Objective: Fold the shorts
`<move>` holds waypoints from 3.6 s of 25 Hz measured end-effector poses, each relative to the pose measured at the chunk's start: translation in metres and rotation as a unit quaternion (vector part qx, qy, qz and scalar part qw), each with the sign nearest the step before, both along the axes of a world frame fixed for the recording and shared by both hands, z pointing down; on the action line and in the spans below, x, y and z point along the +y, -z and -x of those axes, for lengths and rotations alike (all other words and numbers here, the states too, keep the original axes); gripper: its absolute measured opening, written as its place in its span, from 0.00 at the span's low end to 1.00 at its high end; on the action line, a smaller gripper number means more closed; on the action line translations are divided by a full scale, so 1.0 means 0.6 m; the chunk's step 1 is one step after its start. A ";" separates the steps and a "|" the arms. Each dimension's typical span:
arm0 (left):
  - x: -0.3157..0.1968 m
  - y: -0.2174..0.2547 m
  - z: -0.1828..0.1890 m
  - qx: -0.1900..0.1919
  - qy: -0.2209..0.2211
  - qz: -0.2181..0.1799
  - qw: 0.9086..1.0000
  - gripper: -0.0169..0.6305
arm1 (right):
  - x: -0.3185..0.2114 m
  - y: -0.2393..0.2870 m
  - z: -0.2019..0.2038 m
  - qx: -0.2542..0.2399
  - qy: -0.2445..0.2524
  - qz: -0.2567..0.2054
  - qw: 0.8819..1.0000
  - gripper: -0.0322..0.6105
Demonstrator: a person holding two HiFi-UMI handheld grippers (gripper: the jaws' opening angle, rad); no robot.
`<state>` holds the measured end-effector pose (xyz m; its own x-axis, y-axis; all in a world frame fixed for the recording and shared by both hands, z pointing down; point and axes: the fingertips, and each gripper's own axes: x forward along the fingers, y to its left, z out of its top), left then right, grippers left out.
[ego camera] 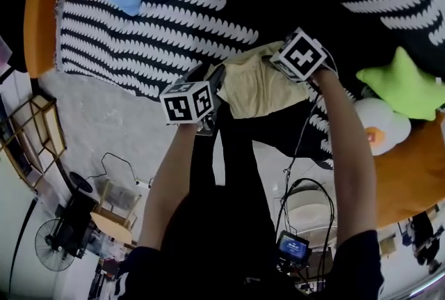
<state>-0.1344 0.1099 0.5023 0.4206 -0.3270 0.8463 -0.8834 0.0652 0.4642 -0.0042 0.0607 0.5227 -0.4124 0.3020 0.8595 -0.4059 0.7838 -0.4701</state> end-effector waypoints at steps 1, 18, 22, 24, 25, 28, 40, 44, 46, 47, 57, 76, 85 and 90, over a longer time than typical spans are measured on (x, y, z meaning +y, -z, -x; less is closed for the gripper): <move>0.001 0.006 0.007 -0.002 0.010 -0.003 1.000 0.32 | -0.003 0.015 0.001 -0.024 -0.016 0.016 0.999 0.66; 0.230 0.004 -0.075 0.085 -0.185 0.062 0.977 0.23 | 0.109 0.068 -0.187 -0.086 -0.129 -0.077 0.985 0.40; 0.271 -0.024 -0.098 0.073 -0.230 0.083 0.967 0.19 | 0.207 0.013 -0.200 -0.026 -0.022 -0.094 0.995 0.41; 0.279 -0.032 -0.104 0.063 -0.242 0.088 0.964 0.18 | 0.229 -0.008 -0.202 -0.002 0.008 -0.114 0.993 0.39; 0.282 -0.035 -0.106 0.055 -0.251 0.090 0.962 0.16 | 0.233 -0.014 -0.200 0.006 0.015 -0.123 0.992 0.38; 0.277 -0.045 -0.115 0.030 -0.277 0.090 0.956 0.04 | 0.220 -0.016 -0.196 0.015 0.031 -0.150 0.988 0.28; 0.296 -0.044 -0.062 0.013 -0.228 0.102 0.968 0.04 | 0.233 -0.025 -0.241 0.031 0.126 -0.137 0.982 0.13; 0.294 -0.055 -0.062 -0.012 -0.213 0.112 0.971 0.05 | 0.240 -0.030 -0.251 0.033 0.070 -0.122 0.989 0.15; 0.299 -0.060 -0.045 -0.033 -0.182 0.121 0.975 0.05 | 0.257 -0.028 -0.253 0.035 0.062 -0.098 0.993 0.32; 0.303 -0.060 -0.035 -0.036 -0.168 0.125 0.977 0.08 | 0.263 -0.026 -0.252 0.036 0.054 -0.088 0.994 0.39; 0.291 -0.002 -0.013 0.002 -0.177 0.090 0.980 0.38 | 0.217 0.068 -0.235 0.044 -0.157 -0.147 0.976 0.73; 0.205 0.228 -0.002 0.011 -0.229 -0.051 0.972 0.43 | 0.271 0.330 -0.174 0.047 -0.357 -0.227 0.905 0.67; 0.182 0.342 0.008 0.010 -0.232 -0.121 0.965 0.43 | 0.290 0.426 -0.140 0.035 -0.418 -0.259 0.870 0.65; 0.167 0.413 0.005 0.001 -0.235 -0.168 0.957 0.43 | 0.306 0.481 -0.124 0.031 -0.417 -0.289 0.861 0.64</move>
